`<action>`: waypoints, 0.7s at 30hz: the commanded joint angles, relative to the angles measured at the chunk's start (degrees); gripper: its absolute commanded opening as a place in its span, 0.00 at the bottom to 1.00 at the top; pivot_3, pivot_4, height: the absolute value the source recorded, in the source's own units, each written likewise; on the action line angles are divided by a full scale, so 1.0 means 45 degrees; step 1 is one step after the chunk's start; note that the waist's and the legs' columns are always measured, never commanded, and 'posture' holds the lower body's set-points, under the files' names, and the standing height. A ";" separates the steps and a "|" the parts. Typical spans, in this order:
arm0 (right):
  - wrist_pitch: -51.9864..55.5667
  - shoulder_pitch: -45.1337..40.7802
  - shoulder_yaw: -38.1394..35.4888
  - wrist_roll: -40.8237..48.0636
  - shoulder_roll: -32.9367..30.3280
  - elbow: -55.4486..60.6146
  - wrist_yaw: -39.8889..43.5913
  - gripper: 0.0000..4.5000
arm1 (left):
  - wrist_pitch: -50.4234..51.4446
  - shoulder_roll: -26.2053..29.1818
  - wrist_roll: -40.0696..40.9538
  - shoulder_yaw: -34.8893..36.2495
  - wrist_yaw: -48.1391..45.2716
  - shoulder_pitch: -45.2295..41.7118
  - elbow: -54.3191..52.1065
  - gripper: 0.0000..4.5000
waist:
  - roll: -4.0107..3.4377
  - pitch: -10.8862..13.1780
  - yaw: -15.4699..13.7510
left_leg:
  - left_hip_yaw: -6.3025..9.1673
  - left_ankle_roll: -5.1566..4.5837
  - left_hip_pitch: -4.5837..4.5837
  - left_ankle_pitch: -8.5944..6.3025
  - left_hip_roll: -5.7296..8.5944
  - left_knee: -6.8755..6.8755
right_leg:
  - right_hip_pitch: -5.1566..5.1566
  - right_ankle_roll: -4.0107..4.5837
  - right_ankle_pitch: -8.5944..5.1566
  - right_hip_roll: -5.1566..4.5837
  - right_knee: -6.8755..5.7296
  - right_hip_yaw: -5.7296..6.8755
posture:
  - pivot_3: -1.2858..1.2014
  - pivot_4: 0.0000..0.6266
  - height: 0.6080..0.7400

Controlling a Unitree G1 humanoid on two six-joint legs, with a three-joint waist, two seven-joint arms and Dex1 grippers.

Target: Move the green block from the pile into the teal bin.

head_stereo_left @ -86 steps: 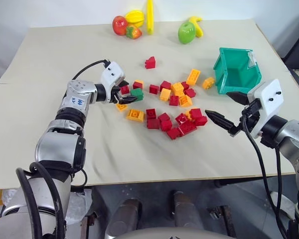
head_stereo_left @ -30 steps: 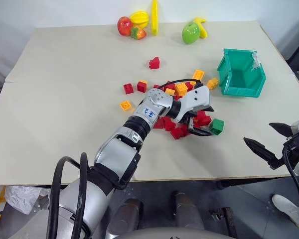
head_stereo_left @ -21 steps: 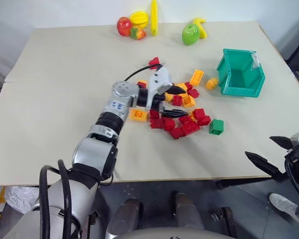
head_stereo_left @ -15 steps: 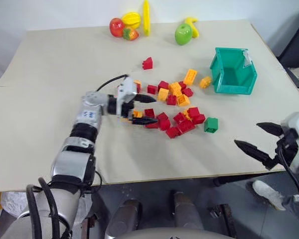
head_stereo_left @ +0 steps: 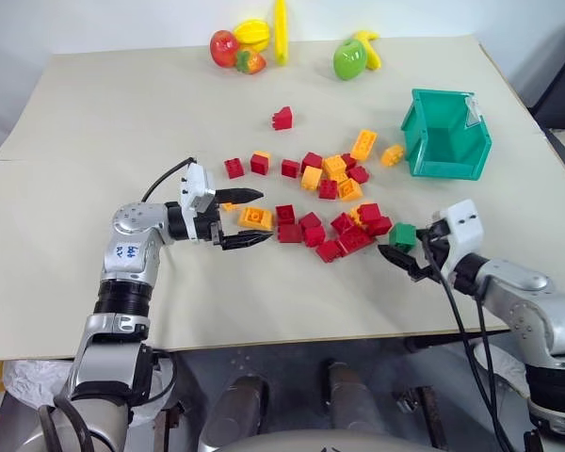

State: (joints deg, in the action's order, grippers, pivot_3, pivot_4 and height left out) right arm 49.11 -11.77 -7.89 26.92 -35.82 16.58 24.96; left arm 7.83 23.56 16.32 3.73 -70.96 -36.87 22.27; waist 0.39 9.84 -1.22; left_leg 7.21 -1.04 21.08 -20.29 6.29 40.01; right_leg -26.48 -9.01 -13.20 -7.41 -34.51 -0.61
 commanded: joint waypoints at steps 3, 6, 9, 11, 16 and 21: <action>-0.0026 -0.0208 0.0021 -0.0236 0.0536 0.0472 -0.0477 0.91 | 0.0242 0.0258 0.0487 0.0055 0.0355 0.0164 -0.1096 1.00 | -0.0001 -0.0001 -0.0024 | 0.0000 0.0004 -0.0011 0.0003 0.0001 0.0003 | 0.0009 0.0002 0.0002 0.0000 0.0002 0.0000 | 0.52 0.24 1.00; 0.0209 -0.0344 -0.0102 -0.0191 0.0745 0.0808 -0.0679 0.73 | 0.0272 0.0292 0.0597 -0.0017 0.0268 0.0130 -0.1139 1.00 | -0.0002 -0.0001 0.0000 | 0.0000 0.0008 -0.0010 0.0004 -0.0004 -0.0003 | 0.0002 0.0004 0.0002 0.0005 -0.0008 0.0000 | 0.52 0.24 1.00; 0.0422 -0.0418 -0.0292 -0.0190 0.0758 0.1191 -0.0855 0.51 | 0.0240 0.0299 0.0592 -0.0126 0.0270 -0.0073 -0.1017 1.00 | -0.0003 -0.0002 0.0006 | 0.0000 0.0008 -0.0009 0.0004 -0.0005 -0.0010 | 0.0000 0.0005 0.0002 0.0006 -0.0004 -0.0001 | 0.52 0.24 1.00; 0.0494 -0.0436 -0.0379 -0.0231 0.0664 0.1386 -0.0905 0.48 | 0.0341 0.0237 0.0576 -0.0212 0.0369 -0.0198 -0.1030 1.00 | -0.0003 -0.0002 -0.0004 | 0.0000 0.0008 -0.0009 0.0004 -0.0004 -0.0009 | 0.0001 0.0005 0.0003 0.0006 -0.0002 -0.0001 | 0.52 0.24 1.00; 0.0159 -0.1246 -0.0904 -0.0682 -0.0234 0.1668 -0.0882 0.48 | 0.0872 -0.0397 -0.0039 -0.0826 0.1833 -0.1030 -0.1106 1.00 | -0.0004 -0.0001 -0.0061 | -0.0001 0.0000 -0.0001 0.0008 0.0013 -0.0002 | 0.0003 0.0000 0.0005 -0.0008 -0.0001 -0.0001 | 0.52 0.24 1.00; -0.2519 -0.4782 -0.0030 -0.2275 -0.1624 -0.2632 0.0182 0.48 | 0.1284 -0.1827 -0.0624 -0.1388 0.3924 -0.2278 -0.0453 1.00 | -0.0003 0.0001 -0.0018 | -0.0020 -0.0006 -0.0003 0.0011 0.0005 -0.0013 | 0.0008 -0.0011 0.0020 -0.0002 0.0020 0.0002 | 0.52 0.24 1.00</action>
State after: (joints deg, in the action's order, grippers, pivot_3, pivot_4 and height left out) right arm 42.88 -30.63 -8.68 19.29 -42.36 9.90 24.43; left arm 13.86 16.47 14.09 -2.13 -56.10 -44.60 20.01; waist 0.37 9.84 -1.30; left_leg 7.11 -1.06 21.07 -20.24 6.29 39.95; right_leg -26.43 -9.03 -13.09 -7.38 -34.33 -0.59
